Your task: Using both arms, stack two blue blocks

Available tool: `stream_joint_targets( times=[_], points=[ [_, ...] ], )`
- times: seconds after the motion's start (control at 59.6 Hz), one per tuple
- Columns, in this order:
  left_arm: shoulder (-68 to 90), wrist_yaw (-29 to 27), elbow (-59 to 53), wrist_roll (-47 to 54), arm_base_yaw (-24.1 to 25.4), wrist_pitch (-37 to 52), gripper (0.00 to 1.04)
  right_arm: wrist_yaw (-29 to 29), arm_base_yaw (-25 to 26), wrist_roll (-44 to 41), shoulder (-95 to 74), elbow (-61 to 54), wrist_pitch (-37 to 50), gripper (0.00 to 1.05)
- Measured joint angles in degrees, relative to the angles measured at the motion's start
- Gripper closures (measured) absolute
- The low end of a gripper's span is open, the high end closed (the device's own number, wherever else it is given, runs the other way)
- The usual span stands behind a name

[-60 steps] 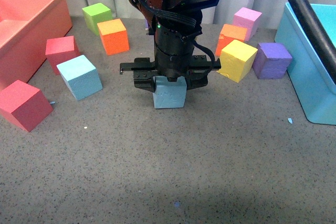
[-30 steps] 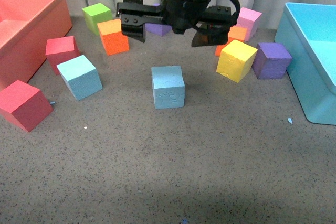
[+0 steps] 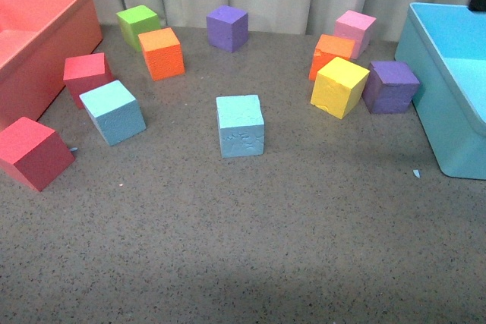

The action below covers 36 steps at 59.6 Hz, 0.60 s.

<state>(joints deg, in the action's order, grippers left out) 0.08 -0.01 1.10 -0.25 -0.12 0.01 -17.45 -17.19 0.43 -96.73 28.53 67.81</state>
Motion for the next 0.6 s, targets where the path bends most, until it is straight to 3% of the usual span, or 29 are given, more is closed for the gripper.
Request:
stream_joint_targets(
  times=[0.034,0.353,0.604],
  points=[
    [0.00,0.00,0.00,0.00,0.00,0.00,0.07,1.22,0.79,-0.24,2.08,-2.62,-0.09,1.04],
    [0.00,-0.02,0.00,0.00,0.02,0.00,0.07,7.63,7.58,-0.37,19.15,-16.83,-2.95,1.04],
    [0.00,-0.02,0.00,0.00,0.02,0.00,0.07,11.65,11.28,-0.39,33.62,-23.52,-10.84,1.04]
  ],
)
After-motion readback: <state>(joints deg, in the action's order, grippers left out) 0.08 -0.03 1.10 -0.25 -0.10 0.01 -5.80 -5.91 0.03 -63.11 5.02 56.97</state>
